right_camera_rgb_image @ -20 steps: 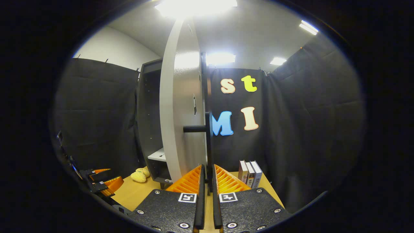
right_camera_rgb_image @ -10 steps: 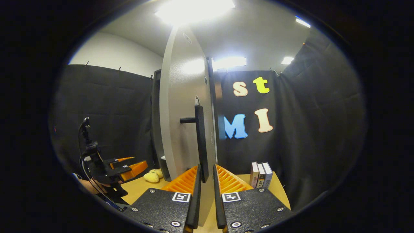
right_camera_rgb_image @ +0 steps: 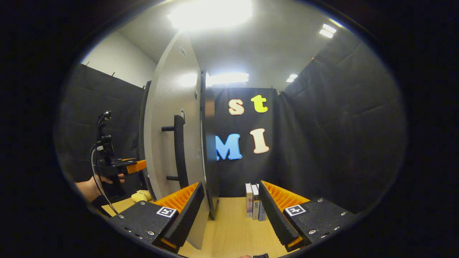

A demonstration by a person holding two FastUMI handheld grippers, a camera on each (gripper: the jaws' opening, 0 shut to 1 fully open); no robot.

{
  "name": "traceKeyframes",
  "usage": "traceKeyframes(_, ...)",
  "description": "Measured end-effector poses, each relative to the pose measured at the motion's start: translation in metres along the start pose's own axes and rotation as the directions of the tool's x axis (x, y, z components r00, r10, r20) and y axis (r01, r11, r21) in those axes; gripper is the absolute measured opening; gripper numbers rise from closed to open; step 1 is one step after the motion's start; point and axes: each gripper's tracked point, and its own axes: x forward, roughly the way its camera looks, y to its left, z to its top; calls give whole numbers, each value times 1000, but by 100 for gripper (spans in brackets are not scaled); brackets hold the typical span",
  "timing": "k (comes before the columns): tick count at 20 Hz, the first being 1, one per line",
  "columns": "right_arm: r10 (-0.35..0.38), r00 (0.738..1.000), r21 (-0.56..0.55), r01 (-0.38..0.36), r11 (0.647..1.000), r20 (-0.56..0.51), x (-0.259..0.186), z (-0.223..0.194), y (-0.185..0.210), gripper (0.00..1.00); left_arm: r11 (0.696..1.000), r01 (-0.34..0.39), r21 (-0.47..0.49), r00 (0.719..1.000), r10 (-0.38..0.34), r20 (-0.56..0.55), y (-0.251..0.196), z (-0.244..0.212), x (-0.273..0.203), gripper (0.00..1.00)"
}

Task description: Open the cabinet door with the right hand, grasp the bottle in the cabinet with the left hand and place it on the coaster, then close the cabinet door with the right hand.

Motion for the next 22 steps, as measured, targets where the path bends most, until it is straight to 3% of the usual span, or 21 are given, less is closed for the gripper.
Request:
traceKeyframes(2,-55,998,1,55,998,-15,-2,-5,-9,94,1000,24,-9,1000,-24,-10,-1,-5,28,87)
traceKeyframes(5,-121,992,3,122,993,-33,-5,-11,-13,94,999,50,-13,998,-51,-22,3,-15,66,83)
traceKeyframes(12,-250,966,-33,248,968,-72,-9,-23,-23,94,999,44,-7,998,-44,-53,26,-44,136,83)
traceKeyframes(17,-299,949,-38,296,954,-104,-10,-34,-24,94,998,53,-35,994,-56,-96,38,-67,172,83)
traceKeyframes(22,-332,935,-11,333,943,-123,-9,-44,-29,94,997,75,0,993,-74,-95,32,-70,192,81)
